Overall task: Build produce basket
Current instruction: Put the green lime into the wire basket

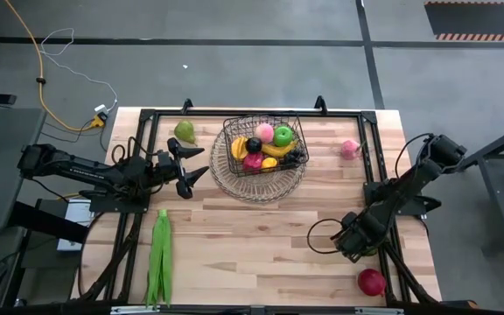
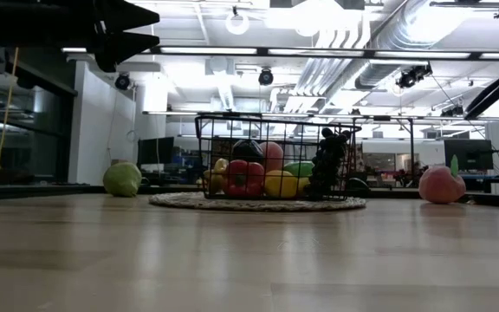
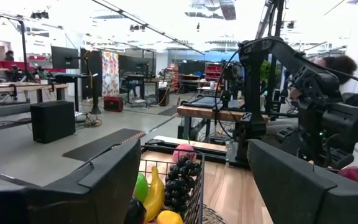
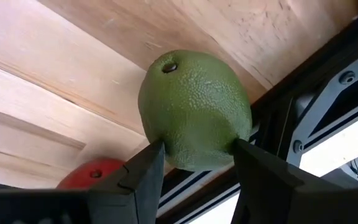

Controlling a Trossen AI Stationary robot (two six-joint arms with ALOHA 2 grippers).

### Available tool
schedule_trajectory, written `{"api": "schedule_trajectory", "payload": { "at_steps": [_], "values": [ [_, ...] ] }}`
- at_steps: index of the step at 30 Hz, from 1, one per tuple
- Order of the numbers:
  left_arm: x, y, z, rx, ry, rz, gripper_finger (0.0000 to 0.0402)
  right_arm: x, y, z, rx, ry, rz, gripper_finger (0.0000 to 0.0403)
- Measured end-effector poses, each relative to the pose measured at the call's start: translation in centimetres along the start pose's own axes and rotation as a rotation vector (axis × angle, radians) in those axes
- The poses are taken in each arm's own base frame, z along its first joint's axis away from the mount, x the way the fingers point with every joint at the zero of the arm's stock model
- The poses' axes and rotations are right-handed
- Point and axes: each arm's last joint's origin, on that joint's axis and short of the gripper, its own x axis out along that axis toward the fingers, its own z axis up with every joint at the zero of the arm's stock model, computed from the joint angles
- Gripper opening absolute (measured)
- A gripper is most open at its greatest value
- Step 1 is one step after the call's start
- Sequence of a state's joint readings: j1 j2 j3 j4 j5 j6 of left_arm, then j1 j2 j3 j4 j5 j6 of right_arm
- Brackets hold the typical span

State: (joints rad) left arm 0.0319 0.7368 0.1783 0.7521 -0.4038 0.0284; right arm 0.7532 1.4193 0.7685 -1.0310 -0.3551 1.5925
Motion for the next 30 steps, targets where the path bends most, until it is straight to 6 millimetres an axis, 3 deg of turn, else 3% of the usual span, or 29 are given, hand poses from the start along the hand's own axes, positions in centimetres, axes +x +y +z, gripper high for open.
{"api": "schedule_trajectory", "payload": {
  "at_steps": [6, 15, 22, 26, 30],
  "values": [
    [0.0, 0.0, 0.0, 0.0, 0.0, 0.0, 0.0287, 0.0, 0.0, 0.0, 0.001, -0.006, -0.002, 0.0179],
    [0.0, 0.0, 0.0, 0.0, 0.0, 0.0, 0.0287, 0.0, 0.0, 0.0, 0.005, -0.007, -0.002, 0.0109],
    [0.0, 0.0, 0.0, 0.001, 0.0, 0.0, 0.0287, 0.0, 0.0, 0.0, -0.009, -0.006, -0.003, 0.0096],
    [0.0, 0.0, 0.0, 0.001, 0.0, 0.0, 0.0287, -1.2, 0.5, -0.4, -0.086, -0.046, -0.012, 0.0093],
    [0.0, 0.0, 0.0, 0.001, 0.0, 0.0, 0.0287, -3.8, 1.2, -1.0, -0.161, -0.145, -0.003, 0.0088]
  ]
}}
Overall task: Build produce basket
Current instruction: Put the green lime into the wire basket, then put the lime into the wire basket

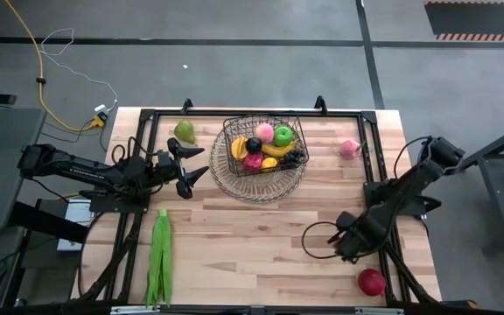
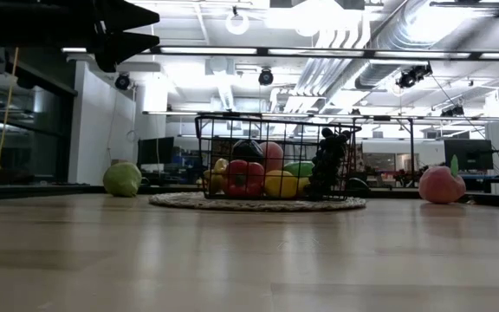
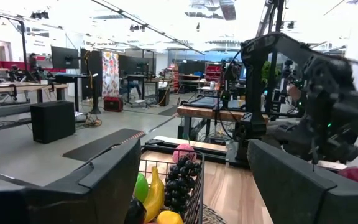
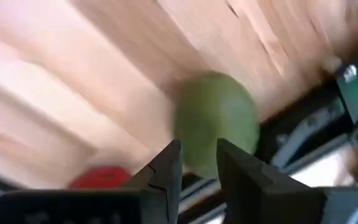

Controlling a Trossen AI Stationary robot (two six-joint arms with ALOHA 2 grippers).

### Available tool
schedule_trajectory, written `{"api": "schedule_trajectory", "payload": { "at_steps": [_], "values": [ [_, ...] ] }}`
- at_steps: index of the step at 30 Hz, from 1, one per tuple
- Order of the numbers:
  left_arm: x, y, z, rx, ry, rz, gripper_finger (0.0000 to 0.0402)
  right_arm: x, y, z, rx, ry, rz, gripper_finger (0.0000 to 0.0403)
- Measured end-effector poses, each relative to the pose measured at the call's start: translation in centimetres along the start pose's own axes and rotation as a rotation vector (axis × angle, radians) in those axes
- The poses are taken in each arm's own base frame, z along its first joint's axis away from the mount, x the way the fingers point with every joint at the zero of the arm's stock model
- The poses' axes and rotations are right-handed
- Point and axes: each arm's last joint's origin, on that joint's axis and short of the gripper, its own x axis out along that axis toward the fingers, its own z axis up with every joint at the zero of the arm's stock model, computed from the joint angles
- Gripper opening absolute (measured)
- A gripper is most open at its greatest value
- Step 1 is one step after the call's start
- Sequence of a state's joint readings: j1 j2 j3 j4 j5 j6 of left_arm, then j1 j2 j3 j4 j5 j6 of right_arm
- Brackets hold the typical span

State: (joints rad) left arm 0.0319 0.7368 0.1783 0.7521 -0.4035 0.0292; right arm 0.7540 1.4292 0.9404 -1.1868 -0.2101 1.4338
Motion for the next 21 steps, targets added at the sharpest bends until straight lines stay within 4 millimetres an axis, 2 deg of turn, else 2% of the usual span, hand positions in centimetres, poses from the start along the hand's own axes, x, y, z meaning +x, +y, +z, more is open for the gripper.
{"api": "schedule_trajectory", "payload": {
  "at_steps": [6, 9, 12, 16, 21],
  "values": [
    [0.0, 0.0, 0.0, 0.0, 0.0, 0.0, 0.0287, -3.5, 0.7, 0.0, -0.055, -0.189, 0.096, 0.006],
    [0.0, 0.0, 0.0, 0.0, 0.0, 0.0, 0.0287, -4.3, 0.5, 0.0, -0.033, -0.236, 0.091, 0.0048],
    [0.0, 0.0, 0.0, 0.0, 0.0, 0.0, 0.0287, -4.3, 0.2, -0.1, 0.04, -0.207, 0.076, 0.0053],
    [0.0, 0.0, 0.0, -0.001, 0.0, 0.0, 0.0287, -3.3, -0.3, -0.4, 0.106, -0.085, 0.043, 0.0094],
    [0.0, 0.0, 0.0, -0.025, 0.0, 0.0, 0.0287, -1.9, -0.5, -0.4, 0.133, -0.034, 0.023, 0.0177]
  ]
}}
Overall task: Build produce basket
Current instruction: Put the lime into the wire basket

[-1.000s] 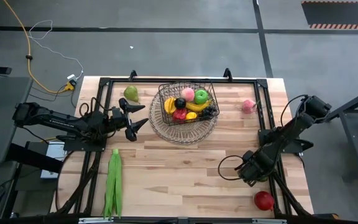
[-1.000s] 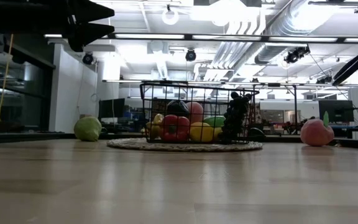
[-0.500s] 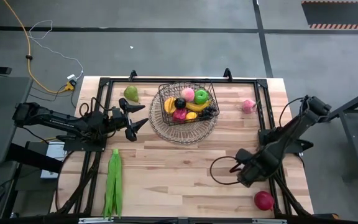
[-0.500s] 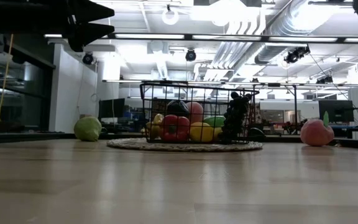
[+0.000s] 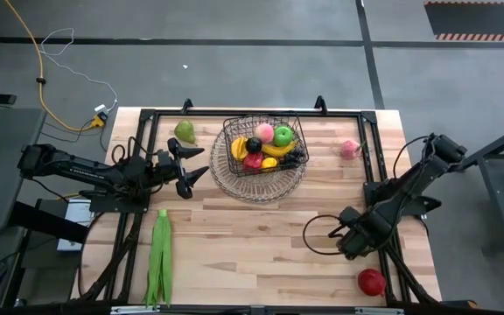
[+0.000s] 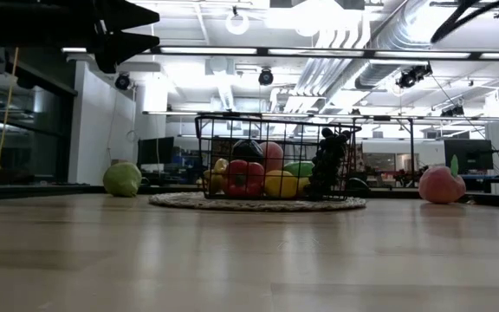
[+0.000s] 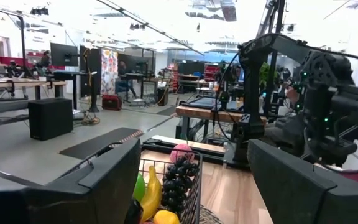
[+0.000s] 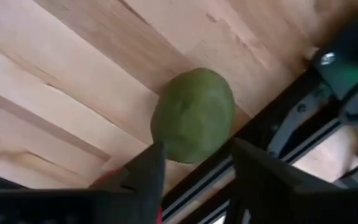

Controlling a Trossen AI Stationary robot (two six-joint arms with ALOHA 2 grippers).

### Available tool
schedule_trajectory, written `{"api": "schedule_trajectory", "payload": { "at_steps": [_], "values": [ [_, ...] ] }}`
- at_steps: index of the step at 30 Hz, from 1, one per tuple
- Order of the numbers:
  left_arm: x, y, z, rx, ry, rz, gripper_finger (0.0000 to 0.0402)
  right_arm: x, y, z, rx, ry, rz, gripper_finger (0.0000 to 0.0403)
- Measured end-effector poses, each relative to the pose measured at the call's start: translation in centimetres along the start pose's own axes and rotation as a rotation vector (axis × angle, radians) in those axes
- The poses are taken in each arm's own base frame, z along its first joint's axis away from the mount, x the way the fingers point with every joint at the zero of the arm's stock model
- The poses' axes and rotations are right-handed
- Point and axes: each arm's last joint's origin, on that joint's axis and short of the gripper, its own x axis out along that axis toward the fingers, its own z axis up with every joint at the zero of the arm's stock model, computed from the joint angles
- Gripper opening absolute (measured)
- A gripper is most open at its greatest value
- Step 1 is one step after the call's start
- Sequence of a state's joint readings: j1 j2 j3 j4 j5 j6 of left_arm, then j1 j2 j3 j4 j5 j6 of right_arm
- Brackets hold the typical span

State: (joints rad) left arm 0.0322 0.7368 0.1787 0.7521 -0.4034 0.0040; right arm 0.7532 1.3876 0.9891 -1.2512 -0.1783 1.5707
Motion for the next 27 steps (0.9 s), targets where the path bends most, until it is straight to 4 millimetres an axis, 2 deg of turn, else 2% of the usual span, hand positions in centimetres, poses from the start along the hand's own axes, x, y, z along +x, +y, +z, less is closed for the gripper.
{"api": "schedule_trajectory", "payload": {
  "at_steps": [5, 10, 18, 23, 27],
  "values": [
    [0.0, 0.0, 0.0, -0.001, 0.0, 0.0, 0.0287, 0.8, 0.3, 0.1, -0.002, 0.031, 0.045, 0.0256],
    [0.0, 0.0, 0.0, -0.012, 0.0, -0.002, 0.0287, 1.9, 0.3, 0.2, 0.061, 0.065, 0.056, 0.0303],
    [0.0, -0.1, 0.0, -0.012, 0.0, -0.031, 0.0287, 5.2, -1.4, 0.6, 0.185, 0.089, -0.051, 0.0317],
    [0.0, -0.1, 0.0, -0.012, 0.0, -0.031, 0.0287, 7.3, -1.4, 1.0, 0.187, 0.121, 0.036, 0.0317],
    [0.0, -0.1, 0.0, -0.012, 0.0, -0.031, 0.0287, 8.7, -2.1, 1.2, 0.233, 0.127, 0.026, 0.0317]
  ]
}}
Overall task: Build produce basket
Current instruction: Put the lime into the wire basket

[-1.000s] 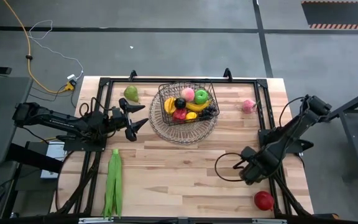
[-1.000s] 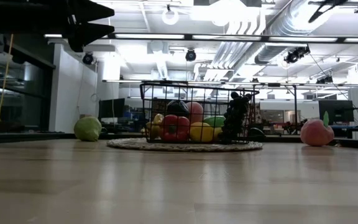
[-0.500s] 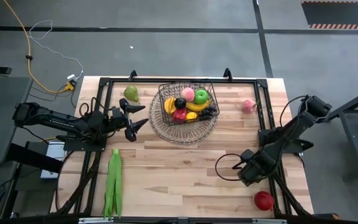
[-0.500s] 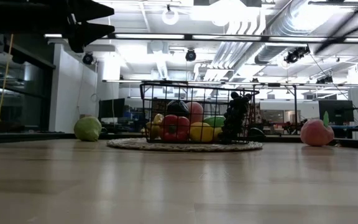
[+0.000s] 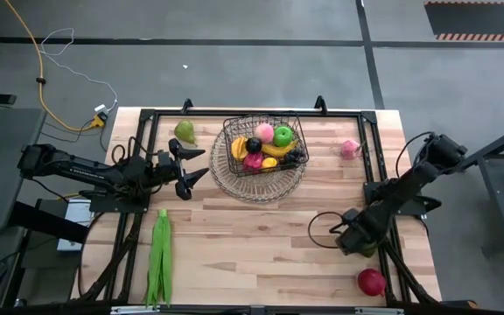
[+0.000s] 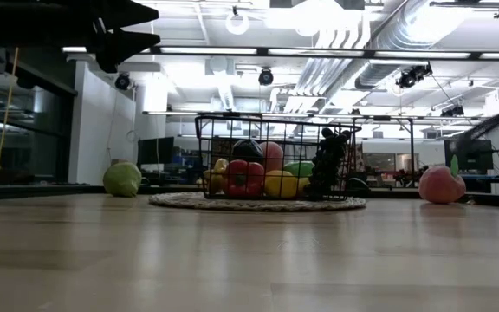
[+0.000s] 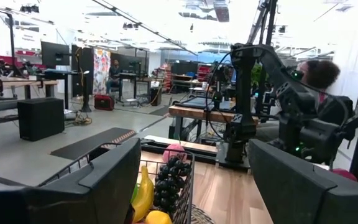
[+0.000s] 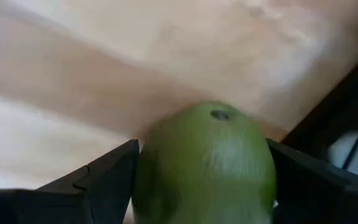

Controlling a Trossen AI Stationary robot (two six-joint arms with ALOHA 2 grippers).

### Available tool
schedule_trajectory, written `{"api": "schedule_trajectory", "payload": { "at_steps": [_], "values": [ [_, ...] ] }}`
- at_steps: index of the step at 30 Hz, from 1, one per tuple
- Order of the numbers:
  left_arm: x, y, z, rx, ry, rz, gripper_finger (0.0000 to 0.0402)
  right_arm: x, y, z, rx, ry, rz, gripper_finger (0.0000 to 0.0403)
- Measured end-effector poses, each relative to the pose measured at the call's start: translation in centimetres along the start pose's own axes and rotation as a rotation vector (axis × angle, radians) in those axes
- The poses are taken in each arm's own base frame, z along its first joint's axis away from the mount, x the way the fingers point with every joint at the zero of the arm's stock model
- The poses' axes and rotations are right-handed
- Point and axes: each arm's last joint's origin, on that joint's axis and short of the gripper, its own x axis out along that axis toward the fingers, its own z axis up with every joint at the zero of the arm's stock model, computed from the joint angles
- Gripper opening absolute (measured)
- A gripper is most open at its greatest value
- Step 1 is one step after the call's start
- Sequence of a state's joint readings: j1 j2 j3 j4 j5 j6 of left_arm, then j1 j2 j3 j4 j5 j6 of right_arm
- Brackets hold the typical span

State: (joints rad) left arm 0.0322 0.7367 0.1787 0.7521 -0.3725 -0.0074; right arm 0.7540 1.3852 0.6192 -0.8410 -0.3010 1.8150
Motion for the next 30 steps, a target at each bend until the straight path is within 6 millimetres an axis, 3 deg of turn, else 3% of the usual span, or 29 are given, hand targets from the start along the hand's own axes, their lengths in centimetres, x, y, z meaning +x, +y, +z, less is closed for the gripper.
{"api": "schedule_trajectory", "payload": {
  "at_steps": [7, 15, 20, 25, 30],
  "values": [
    [0.0, 0.0, 0.0, 0.001, -0.001, 0.0, 0.0287, 0.6, -0.5, 0.2, 0.008, 0.041, -0.028, 0.0314],
    [0.0, 0.0, 0.0, 0.0, -0.001, 0.001, 0.0287, 0.6, -0.4, 0.0, 0.003, 0.086, -0.025, 0.0271],
    [0.0, 0.0, 0.0, 0.0, -0.001, 0.001, 0.0287, 0.3, 0.0, -0.3, -0.063, 0.153, -0.003, 0.027],
    [0.0, 0.0, 0.0, 0.0, -0.001, 0.001, 0.0287, -2.3, 1.8, -0.4, -0.208, 0.131, 0.155, 0.027],
    [0.0, 0.0, 0.0, -0.007, -0.001, 0.001, 0.0287, -6.1, 4.6, 1.3, -0.412, -0.151, 0.386, 0.027]
  ]
}}
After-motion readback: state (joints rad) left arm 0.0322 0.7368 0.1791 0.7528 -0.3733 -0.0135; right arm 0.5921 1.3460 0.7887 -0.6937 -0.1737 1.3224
